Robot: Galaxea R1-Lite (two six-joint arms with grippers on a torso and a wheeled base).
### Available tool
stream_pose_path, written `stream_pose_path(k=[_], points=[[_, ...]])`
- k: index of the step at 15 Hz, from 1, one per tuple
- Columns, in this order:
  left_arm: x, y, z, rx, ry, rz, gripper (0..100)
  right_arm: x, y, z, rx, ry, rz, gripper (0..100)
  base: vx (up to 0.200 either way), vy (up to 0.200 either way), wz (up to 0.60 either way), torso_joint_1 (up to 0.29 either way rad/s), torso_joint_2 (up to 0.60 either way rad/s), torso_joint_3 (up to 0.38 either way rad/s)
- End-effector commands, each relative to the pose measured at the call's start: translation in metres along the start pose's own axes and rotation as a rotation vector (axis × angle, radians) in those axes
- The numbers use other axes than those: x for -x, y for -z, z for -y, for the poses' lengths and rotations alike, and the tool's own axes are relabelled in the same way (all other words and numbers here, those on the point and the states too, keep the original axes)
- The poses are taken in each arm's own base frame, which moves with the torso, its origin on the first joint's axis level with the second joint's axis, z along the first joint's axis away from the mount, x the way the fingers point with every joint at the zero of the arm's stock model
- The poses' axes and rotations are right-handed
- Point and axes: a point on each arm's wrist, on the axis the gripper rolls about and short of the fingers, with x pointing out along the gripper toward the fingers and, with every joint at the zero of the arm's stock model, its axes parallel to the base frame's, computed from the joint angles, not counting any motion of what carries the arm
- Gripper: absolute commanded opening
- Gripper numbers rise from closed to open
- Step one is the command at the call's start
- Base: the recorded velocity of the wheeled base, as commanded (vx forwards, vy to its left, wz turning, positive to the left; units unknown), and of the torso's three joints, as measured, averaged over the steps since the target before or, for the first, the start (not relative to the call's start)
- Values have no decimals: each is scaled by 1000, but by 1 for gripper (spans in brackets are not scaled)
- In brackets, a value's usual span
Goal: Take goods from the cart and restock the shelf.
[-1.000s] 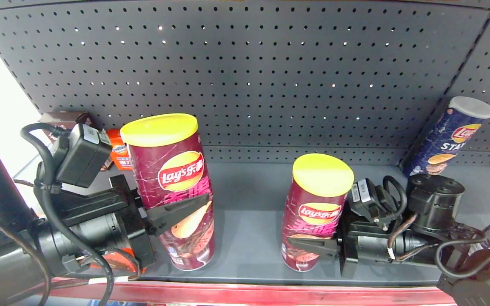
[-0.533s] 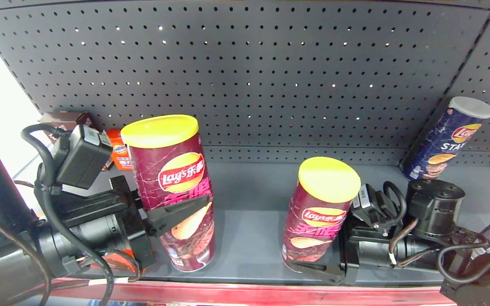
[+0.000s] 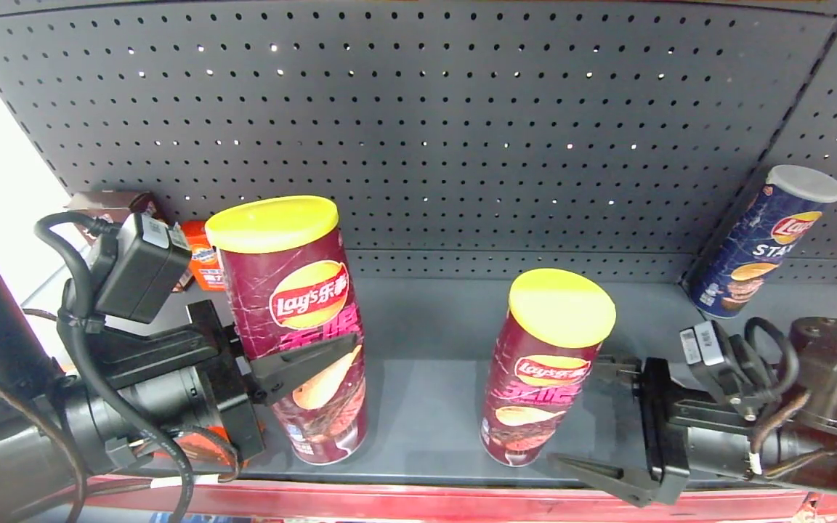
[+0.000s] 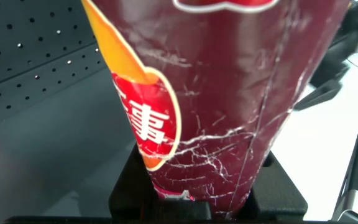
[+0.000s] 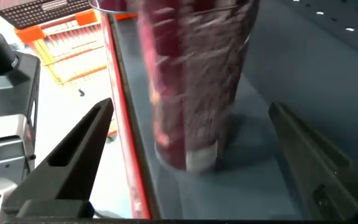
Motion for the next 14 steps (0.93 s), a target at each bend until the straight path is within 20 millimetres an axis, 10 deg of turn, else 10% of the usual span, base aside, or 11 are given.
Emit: stream_pose_path(k=[1, 10, 14], points=[[0, 2, 1, 2, 1, -5, 0, 37, -14, -20, 44, 92, 31, 100, 0, 0, 0, 0, 0, 0], [3, -2, 1, -7, -1, 12, 0, 101, -29, -72, 82, 564, 8, 100, 0, 0, 0, 0, 0, 0], [3, -3, 2, -12, 4, 18, 0, 152, -3, -123, 48, 873, -61, 100, 0, 0, 0, 0, 0, 0]])
